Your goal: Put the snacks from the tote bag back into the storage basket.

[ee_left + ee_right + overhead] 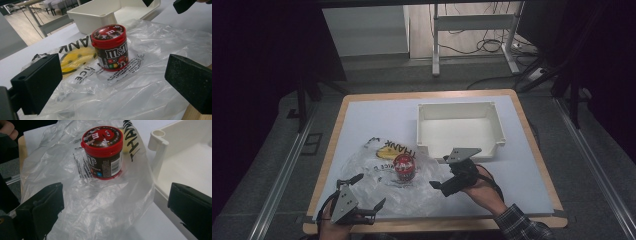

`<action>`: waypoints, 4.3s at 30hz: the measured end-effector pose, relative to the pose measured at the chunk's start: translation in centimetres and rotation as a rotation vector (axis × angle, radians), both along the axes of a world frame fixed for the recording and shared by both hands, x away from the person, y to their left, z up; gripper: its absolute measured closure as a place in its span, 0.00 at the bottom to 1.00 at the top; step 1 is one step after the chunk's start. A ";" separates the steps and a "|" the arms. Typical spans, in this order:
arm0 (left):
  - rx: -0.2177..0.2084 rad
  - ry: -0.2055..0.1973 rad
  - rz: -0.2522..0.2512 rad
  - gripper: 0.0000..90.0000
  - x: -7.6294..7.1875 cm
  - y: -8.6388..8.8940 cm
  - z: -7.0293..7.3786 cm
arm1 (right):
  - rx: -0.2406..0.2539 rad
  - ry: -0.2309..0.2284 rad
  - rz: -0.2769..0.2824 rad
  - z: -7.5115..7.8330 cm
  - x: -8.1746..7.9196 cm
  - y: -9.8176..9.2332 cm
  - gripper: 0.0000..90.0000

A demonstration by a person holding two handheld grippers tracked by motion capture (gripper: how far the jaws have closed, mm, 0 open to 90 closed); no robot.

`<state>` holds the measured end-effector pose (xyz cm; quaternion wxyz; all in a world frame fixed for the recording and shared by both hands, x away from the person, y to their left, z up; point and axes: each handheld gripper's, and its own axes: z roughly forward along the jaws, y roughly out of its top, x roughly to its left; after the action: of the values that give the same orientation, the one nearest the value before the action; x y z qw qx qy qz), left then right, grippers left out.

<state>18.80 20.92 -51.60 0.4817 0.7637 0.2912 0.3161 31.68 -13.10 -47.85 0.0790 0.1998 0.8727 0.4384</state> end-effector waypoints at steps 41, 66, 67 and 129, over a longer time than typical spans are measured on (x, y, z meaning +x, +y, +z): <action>0.003 -0.001 0.000 0.01 0.0 0.0 0.0 | -0.189 0.062 0.020 -0.3 1.2 6.3 0.04; 0.009 -0.004 0.000 0.01 -0.1 0.0 0.0 | -0.268 0.073 -0.094 -2.2 2.0 11.0 0.08; 0.009 -0.004 0.000 0.01 -0.1 0.0 0.0 | -0.271 0.074 -0.100 -2.3 2.1 11.2 0.08; 0.005 -0.009 0.000 0.01 -0.1 0.1 0.1 | -0.278 0.058 -0.090 -1.5 2.7 13.0 0.29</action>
<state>18.66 20.98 -51.53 0.4809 0.7635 0.2883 0.3204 34.37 -0.08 -49.35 0.1002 0.2386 0.9170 0.3035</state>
